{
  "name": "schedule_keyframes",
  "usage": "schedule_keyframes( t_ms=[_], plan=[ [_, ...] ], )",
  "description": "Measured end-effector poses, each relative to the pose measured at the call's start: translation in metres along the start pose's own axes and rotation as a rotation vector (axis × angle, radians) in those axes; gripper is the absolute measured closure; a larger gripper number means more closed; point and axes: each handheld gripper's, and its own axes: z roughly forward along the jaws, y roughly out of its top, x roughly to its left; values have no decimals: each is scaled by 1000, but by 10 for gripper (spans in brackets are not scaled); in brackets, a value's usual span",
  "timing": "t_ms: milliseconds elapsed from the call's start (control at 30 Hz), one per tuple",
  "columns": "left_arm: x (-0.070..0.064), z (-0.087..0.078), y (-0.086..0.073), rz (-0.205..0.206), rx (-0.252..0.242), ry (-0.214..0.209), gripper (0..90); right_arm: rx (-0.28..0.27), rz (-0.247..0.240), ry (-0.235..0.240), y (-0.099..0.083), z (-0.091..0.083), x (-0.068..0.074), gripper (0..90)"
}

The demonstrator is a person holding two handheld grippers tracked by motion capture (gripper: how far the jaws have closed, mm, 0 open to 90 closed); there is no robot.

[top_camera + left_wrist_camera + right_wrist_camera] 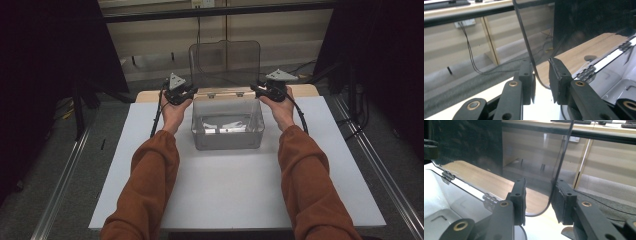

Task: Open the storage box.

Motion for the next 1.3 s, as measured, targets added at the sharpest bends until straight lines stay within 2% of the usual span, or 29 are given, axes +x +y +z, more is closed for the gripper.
schedule_keyframes(
  t_ms=[133,200,233,333,500,667,833,933,1033,1300],
  plan=[
    [3,3,-1,-59,3,-15,722,5,30,14,-4,2,-5,665],
    [4,4,-1,-59,7,-20,718,8,43,16,-4,3,-6,671],
    [4,4,-1,-75,11,-21,716,11,41,17,-3,4,-7,670],
    [5,5,1,-70,31,-23,707,27,46,24,-1,6,-8,662],
    [6,6,2,-98,37,-28,704,27,69,36,-1,7,-11,669],
    [7,9,5,-149,45,-40,698,32,72,41,0,7,-12,676],
    [7,10,11,-146,75,-41,697,43,66,38,3,6,-11,688],
    [7,10,11,-163,77,-45,698,42,81,40,3,7,-12,692],
    [9,11,11,-198,83,-49,700,52,79,34,5,7,-11,690],
    [10,13,15,-212,125,-52,696,107,97,24,11,10,-10,685]
  ],
)
